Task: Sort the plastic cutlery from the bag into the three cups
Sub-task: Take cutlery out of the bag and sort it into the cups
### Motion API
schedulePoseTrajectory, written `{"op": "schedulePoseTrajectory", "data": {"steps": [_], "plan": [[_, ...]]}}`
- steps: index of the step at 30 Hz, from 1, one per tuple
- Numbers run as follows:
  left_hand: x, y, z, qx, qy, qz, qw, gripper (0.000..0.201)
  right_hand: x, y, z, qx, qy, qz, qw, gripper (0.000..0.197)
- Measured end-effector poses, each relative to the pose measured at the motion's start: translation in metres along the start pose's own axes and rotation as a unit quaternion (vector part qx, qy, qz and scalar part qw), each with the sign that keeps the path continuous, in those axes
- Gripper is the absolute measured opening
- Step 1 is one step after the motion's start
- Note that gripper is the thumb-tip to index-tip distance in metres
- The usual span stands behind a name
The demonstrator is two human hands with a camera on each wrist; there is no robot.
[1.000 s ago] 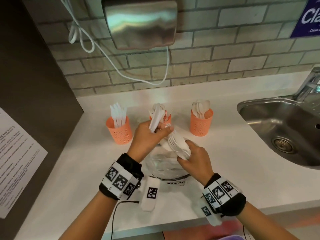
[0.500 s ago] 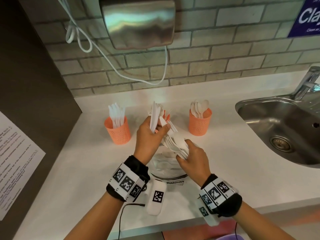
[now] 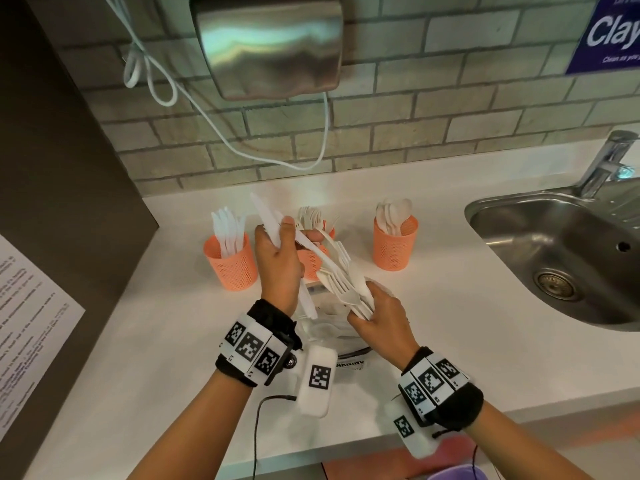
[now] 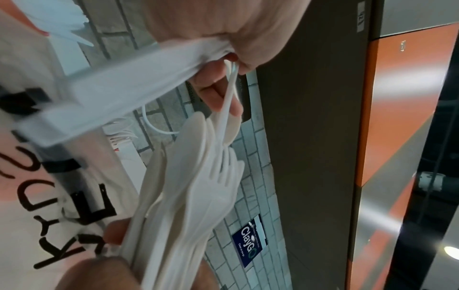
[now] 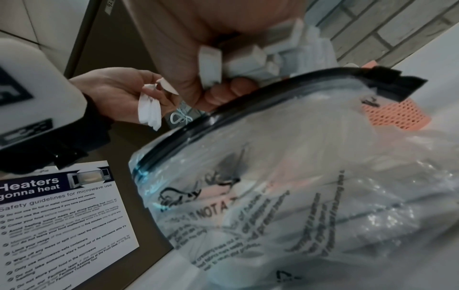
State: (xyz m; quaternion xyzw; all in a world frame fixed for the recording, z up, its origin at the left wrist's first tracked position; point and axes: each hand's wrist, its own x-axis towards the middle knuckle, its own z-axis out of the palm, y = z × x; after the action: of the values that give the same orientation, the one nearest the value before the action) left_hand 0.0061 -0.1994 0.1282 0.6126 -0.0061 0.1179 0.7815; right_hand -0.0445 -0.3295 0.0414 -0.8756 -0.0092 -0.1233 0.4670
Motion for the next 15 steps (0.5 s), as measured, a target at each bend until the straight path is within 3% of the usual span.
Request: {"op": "schedulePoseTrajectory", "data": {"steps": [3,6,8,12,15], "plan": [[-0.001,-0.003,0.004,0.036,-0.004,0.028,0.999,0.011,-0.001,0.001,0.001,0.008,-0.005,-0.002,1.000,0.036],[-0.003,-0.012,0.006,0.088,-0.042,0.062,0.993,0.025,0.000,0.002,0.003,0.036,-0.019,0.010,0.999,0.036],[-0.002,-0.013,0.007,0.100,-0.049,0.073,0.991,0.021,-0.001,0.002,0.005,0.048,-0.029,0.016,0.998,0.037],[0.010,0.002,0.005,0.067,0.013,0.091,0.994,0.027,-0.003,0.000,0.003,0.065,-0.046,0.010,0.997,0.041],[0.017,0.006,0.005,0.012,0.031,0.052,0.998,0.029,-0.004,-0.002,0.003,0.081,-0.060,0.007,0.995,0.042]]}}
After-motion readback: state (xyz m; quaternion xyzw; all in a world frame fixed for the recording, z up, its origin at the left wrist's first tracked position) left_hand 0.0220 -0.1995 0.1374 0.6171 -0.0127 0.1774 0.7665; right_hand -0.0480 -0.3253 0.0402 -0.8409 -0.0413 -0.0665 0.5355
